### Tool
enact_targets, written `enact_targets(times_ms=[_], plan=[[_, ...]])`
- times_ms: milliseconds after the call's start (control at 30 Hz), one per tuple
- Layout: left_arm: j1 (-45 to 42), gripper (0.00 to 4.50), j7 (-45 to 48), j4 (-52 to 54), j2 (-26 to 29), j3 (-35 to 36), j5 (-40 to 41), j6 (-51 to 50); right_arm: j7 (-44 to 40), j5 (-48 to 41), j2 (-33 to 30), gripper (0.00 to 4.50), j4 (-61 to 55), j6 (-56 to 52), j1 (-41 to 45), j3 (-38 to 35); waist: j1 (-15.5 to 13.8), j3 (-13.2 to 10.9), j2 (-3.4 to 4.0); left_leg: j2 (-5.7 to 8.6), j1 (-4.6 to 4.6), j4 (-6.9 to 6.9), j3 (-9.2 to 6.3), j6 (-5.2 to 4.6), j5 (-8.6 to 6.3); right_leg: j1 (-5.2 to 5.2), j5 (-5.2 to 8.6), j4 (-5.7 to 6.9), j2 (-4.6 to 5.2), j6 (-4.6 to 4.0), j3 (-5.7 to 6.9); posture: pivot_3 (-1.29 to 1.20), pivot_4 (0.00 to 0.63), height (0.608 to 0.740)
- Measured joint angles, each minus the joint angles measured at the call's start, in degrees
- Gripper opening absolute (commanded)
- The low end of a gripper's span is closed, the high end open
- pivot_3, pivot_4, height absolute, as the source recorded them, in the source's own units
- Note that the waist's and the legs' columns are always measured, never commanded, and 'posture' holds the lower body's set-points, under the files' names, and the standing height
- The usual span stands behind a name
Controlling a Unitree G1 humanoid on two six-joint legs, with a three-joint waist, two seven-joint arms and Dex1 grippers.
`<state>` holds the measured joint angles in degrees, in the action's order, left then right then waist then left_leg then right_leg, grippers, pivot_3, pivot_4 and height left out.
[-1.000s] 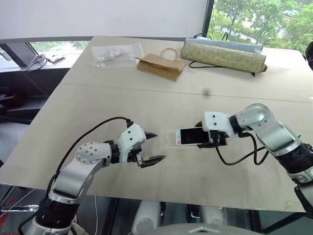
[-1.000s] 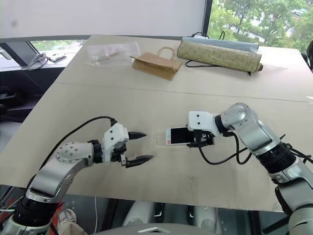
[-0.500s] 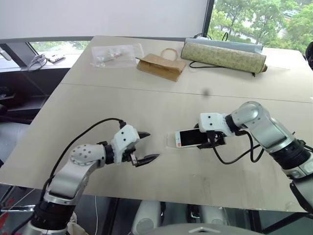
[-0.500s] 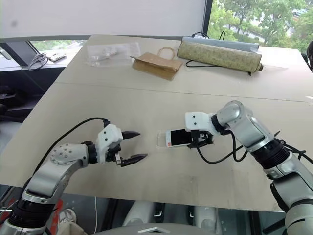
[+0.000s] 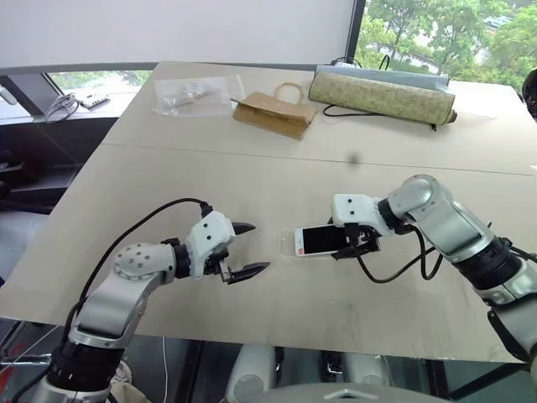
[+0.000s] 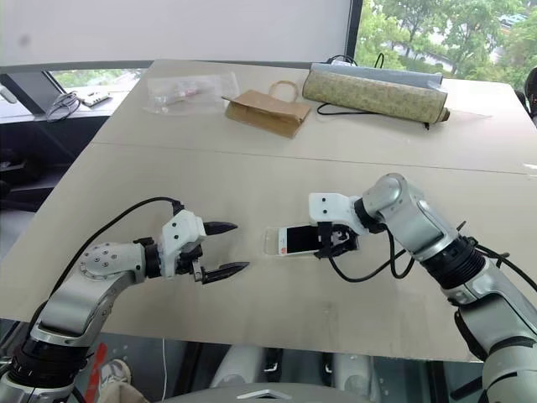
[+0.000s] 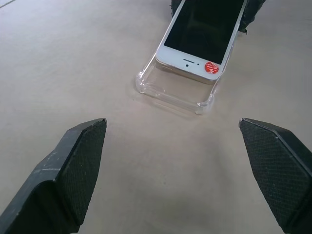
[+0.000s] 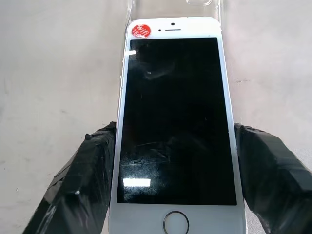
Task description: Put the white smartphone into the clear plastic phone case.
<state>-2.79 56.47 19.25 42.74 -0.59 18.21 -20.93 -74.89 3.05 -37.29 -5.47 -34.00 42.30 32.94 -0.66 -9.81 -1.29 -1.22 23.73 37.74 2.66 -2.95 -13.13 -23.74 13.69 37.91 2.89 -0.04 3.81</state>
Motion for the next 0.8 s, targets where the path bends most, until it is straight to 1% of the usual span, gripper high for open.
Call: enact_targets(times_ms=[233, 367, 567, 667, 700, 733, 800], plan=[[0.8, 4.5, -0.4, 0.1, 0.0, 0.0, 0.0, 0.0, -0.7, 0.1, 0.5, 4.46, 0.8, -2.3, 0.8, 0.7, 0.0, 0.0, 0.01, 0.0, 0.02, 0.0, 0.01, 0.0, 0.0, -0.04, 0.0, 0.0, 0.01, 0.0, 0.0, 0.0, 0.15, 0.74], [0.8, 4.5, -0.5, 0.1, 0.0, 0.0, 0.0, 0.0, -0.7, -1.8, 0.7, 4.46, -1.0, -5.5, 0.9, -0.8, 0.0, 0.0, 0.03, 0.0, 0.04, -0.01, 0.01, 0.0, 0.0, -0.05, 0.0, 0.0, 0.03, 0.0, 0.0, 0.0, 0.15, 0.74], [0.8, 4.5, -1.0, 0.1, -0.7, 0.0, -0.1, 0.3, 1.3, -7.0, -0.1, 4.46, -7.8, -10.7, 1.3, -7.5, -0.1, 0.0, 0.02, 0.0, 0.04, -0.05, 0.0, 0.01, -0.01, -0.06, 0.0, -0.02, 0.1, 0.0, 0.0, 0.0, 0.15, 0.74], [0.7, 4.5, -0.8, -0.1, -0.7, -0.1, -0.2, 0.8, 4.0, -8.4, 0.1, 3.76, -9.0, -11.7, 0.6, -9.5, 0.0, 0.0, 0.02, 0.01, 0.04, -0.14, 0.01, 0.01, -0.01, -0.08, 0.0, -0.05, 0.14, -0.02, 0.0, 0.0, 0.15, 0.74], [0.7, 4.5, -0.6, -0.3, -0.7, -0.2, -0.1, 0.8, 5.2, -8.9, 0.7, 3.27, -9.3, -12.3, 0.3, -10.0, 0.0, 0.0, 0.03, 0.01, 0.04, -0.17, 0.01, 0.01, -0.01, -0.09, -0.01, -0.04, 0.15, -0.02, 0.0, 0.0, 0.15, 0.74], [0.7, 4.25, -0.3, -0.4, -0.7, -0.2, -0.1, 0.8, 5.9, -9.5, 1.1, 2.75, -9.5, -12.9, 0.1, -10.4, 0.0, 0.0, 0.03, 0.01, 0.04, -0.2, 0.01, 0.01, 0.0, -0.1, -0.01, -0.05, 0.15, -0.02, -0.01, 0.0, 0.15, 0.74], [0.5, 3.77, 0.4, -0.6, -0.7, -0.3, 0.0, 0.7, 7.0, -10.5, 1.7, 1.89, -9.9, -13.3, -0.6, -10.9, 0.0, 0.0, 0.02, 0.01, 0.04, -0.26, 0.02, 0.01, 0.0, -0.13, 0.0, -0.06, 0.15, -0.03, 0.0, 0.0, 0.15, 0.74]])
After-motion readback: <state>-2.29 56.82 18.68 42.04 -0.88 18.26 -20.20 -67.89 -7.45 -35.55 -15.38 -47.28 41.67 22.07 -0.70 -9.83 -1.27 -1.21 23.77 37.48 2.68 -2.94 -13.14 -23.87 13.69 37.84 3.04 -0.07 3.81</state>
